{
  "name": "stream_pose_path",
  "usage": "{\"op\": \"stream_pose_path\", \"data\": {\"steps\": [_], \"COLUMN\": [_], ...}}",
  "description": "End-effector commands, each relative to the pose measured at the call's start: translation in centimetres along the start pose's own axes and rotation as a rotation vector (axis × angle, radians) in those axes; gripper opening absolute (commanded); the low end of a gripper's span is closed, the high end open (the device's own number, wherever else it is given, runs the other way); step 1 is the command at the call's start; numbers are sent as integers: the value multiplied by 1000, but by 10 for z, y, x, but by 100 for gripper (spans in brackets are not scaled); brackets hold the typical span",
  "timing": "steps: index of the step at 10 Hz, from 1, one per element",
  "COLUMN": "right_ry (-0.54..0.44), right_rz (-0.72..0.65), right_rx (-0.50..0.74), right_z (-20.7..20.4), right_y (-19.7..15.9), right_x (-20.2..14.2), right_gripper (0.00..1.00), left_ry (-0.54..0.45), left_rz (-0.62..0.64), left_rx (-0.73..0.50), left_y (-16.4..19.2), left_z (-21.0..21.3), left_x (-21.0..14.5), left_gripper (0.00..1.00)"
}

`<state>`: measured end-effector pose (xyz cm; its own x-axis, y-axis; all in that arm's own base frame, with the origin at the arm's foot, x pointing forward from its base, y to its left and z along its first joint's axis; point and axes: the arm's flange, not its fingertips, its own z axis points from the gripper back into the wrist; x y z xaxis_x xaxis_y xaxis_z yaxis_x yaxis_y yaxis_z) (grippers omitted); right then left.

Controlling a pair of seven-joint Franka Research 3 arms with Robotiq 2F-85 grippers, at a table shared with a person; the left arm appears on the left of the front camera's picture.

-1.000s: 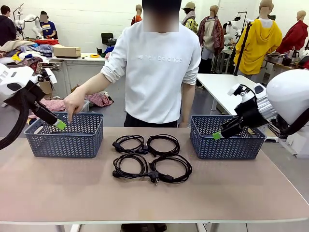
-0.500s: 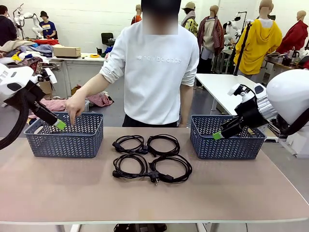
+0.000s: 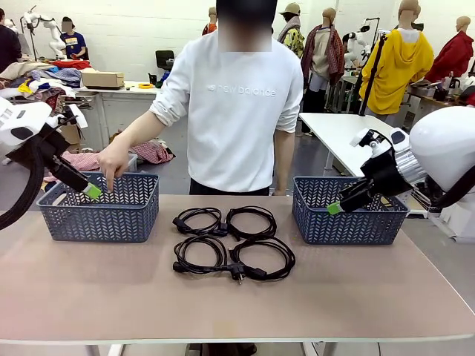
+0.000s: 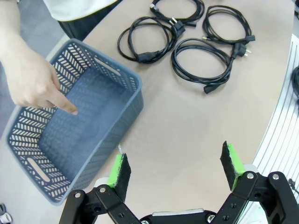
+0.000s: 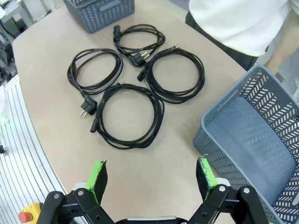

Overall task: Organize the cables according to human instructions.
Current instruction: Pick up a bundle of cables and place it in the basket indicated by the human.

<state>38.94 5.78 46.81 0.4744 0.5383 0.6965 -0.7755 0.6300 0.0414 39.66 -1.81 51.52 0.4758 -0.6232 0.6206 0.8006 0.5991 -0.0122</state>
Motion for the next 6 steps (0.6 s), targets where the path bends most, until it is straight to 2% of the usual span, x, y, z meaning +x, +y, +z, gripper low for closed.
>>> {"op": "stream_pose_path", "data": {"steps": [1,6], "right_ry": [-18,-18], "right_rz": [9,9], "right_rx": [11,11], "right_z": [-3,-3], "right_y": [-2,-2], "right_x": [0,0], "right_gripper": [100,100], "left_ry": [48,280], "left_rz": [-51,-407], "left_rx": [-19,-108], "left_y": [-2,-47], "left_z": [-7,-96], "left_x": [13,107], "left_gripper": [100,100]}}
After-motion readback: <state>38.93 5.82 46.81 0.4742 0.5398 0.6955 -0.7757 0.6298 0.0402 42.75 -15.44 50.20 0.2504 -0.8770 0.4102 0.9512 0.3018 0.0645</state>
